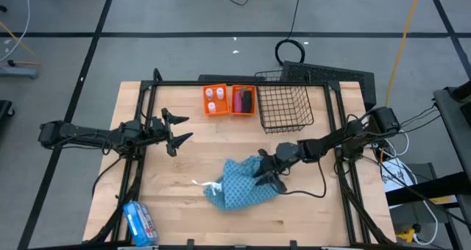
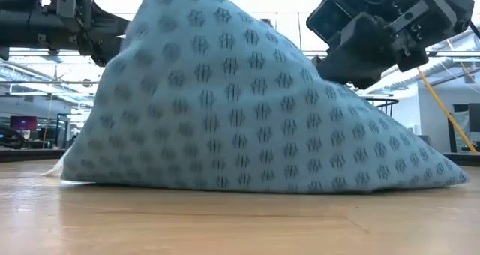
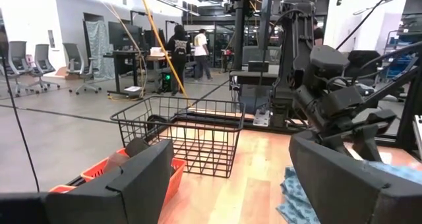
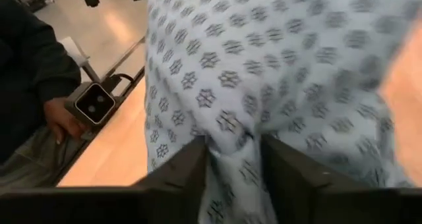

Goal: Pick & Place Medicine items
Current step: Put the blue patient gown into the black basket

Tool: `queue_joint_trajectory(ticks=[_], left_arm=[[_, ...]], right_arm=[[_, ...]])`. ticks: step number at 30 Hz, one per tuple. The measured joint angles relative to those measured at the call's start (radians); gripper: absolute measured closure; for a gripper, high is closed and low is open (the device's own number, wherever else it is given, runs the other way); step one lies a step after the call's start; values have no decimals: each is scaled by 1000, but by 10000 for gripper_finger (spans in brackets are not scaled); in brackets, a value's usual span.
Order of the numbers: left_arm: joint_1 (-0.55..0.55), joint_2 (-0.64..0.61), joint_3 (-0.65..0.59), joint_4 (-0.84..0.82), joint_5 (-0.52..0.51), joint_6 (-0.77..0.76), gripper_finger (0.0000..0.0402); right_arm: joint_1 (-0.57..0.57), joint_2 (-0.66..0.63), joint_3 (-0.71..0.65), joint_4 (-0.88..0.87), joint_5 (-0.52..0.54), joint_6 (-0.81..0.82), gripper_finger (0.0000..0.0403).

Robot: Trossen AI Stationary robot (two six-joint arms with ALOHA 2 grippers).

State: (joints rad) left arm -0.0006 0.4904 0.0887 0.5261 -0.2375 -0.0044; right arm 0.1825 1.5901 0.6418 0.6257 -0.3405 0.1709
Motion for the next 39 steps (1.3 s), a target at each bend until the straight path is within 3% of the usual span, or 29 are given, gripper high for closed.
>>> queue_joint_trajectory(ticks=[8,11,14,20,24,31,35,39], left_arm=[[0,0,0,0,0,0,91],[0,0,0,0,0,0,91],[0,0,0,0,0,0,91],[0,0,0,0,0,0,91],[0,0,0,0,0,0,91],[0,0,0,-2,0,0,91],[0,0,0,0,0,0,91],[0,0,0,-5,0,0,92]], right_arm=[[13,19,0,136,6,25,150],[6,18,8,153,29,58,128],[16,18,87,18,25,30,125],[49,35,441,-668,58,-139,167],[57,121,587,-876,74,-254,228],[53,322,628,-809,19,-381,390],[54,414,629,-797,22,-430,389],[39,448,634,-835,22,-198,400]])
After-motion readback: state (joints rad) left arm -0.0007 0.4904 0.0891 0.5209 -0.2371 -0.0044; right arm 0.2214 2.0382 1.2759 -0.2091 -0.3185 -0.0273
